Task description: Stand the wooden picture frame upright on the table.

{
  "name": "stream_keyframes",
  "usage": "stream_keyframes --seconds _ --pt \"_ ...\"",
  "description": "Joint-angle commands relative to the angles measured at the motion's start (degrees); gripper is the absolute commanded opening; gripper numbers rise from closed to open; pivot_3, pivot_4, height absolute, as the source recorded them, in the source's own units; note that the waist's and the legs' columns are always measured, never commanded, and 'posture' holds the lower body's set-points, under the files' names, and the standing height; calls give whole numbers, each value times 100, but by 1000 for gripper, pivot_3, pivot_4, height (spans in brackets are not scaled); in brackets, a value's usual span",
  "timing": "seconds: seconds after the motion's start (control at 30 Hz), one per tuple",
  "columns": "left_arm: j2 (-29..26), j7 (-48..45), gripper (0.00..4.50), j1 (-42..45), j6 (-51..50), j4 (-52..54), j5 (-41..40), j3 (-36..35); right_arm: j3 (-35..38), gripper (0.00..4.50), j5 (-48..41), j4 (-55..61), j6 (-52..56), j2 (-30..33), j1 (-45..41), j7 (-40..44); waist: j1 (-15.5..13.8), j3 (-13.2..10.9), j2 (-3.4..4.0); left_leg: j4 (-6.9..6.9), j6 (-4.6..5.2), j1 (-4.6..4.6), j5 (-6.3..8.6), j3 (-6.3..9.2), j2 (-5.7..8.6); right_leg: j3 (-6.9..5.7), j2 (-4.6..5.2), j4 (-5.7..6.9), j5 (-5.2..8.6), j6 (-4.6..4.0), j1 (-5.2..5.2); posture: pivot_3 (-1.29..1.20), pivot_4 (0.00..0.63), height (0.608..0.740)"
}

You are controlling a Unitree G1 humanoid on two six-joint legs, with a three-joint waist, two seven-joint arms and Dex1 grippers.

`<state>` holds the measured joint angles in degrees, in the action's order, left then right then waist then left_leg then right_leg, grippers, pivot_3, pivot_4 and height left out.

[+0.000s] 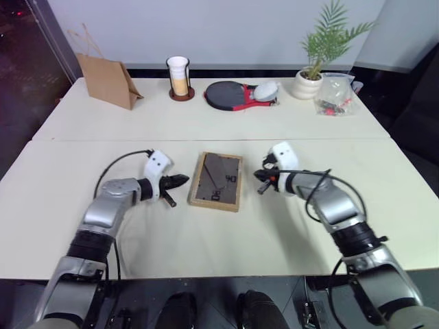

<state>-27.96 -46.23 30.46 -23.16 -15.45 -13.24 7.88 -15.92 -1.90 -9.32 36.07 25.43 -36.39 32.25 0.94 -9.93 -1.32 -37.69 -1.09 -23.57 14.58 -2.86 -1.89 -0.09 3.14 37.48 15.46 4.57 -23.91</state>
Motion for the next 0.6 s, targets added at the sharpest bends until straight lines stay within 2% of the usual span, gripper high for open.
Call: stream_keyframes --seconds 0.03,0.23,0.4,0.6 --pt "14 -31 0 67 201 114 232 113 -151 103 116 -103 -117 -275 -137 20 10 1 0 -1 0 1 0 1 -2 0 -1 2 0 0 1 0 150 740" --pt "-172 -305 0 -357 -118 734 202 166 -334 103 108 237 147 -509 2 309 23 4 3 -9 0 8 0 0 -5 3 -1 20 0 0 2 0 150 740" --pt "-464 -412 0 -815 -562 1476 18 -29 -412 103 83 833 506 -497 233 442 24 6 4 -8 2 10 1 3 -8 5 -1 23 0 -1 1 0 150 740" --pt "-695 -391 0 -999 -836 1731 -66 -208 -482 103 158 1269 878 -393 362 451 17 7 4 -9 2 14 1 3 -8 5 -1 29 1 -1 2 0 150 740"
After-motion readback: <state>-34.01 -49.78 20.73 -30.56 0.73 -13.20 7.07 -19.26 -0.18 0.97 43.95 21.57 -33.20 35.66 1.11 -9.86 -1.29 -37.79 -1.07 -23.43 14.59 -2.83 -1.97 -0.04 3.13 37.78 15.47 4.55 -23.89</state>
